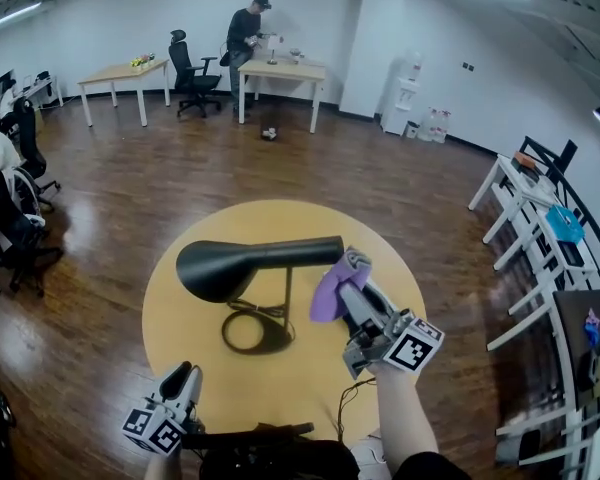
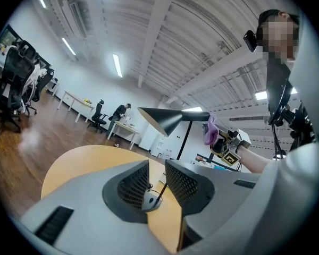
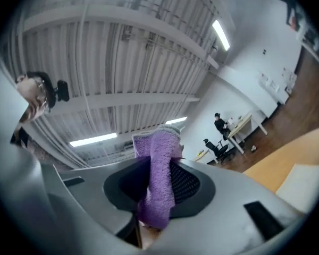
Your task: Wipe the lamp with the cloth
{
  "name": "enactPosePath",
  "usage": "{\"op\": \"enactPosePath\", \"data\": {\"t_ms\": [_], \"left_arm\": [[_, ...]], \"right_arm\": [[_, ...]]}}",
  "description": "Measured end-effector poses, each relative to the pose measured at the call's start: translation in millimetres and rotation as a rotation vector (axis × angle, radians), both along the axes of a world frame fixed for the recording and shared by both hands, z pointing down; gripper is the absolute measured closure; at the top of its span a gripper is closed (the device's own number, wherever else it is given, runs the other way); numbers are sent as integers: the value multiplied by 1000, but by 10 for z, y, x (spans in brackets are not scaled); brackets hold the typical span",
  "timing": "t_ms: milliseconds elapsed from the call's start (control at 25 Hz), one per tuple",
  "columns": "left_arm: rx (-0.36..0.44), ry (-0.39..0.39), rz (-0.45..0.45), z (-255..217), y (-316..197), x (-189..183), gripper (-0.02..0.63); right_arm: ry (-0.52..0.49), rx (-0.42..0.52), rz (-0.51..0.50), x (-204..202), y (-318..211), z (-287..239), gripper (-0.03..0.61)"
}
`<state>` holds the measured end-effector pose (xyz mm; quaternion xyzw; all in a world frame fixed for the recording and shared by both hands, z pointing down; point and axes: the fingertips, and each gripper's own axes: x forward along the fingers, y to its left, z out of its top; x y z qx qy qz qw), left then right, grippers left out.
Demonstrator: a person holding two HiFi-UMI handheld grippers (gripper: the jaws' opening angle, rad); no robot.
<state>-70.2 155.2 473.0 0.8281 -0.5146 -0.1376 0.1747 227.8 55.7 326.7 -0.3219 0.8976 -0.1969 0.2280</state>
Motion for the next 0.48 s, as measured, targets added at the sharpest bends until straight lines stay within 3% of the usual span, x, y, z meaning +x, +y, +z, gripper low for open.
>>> {"op": "enactPosePath", "data": {"t_ms": [160, 280, 400, 480], "left_arm": [[-5, 1, 0, 18, 28, 20, 528], [-15, 4, -9, 77, 30, -36, 528], [-12, 11, -21, 103, 10, -74, 528], [-8, 16, -20, 99, 17, -64, 528]], "right_arm": [[128, 234, 164, 193, 226, -541, 480], [247, 389, 239, 53, 356, -902, 480], [464, 402, 377, -122, 173, -816, 480], [525, 395, 440, -178, 91, -669, 480]]}}
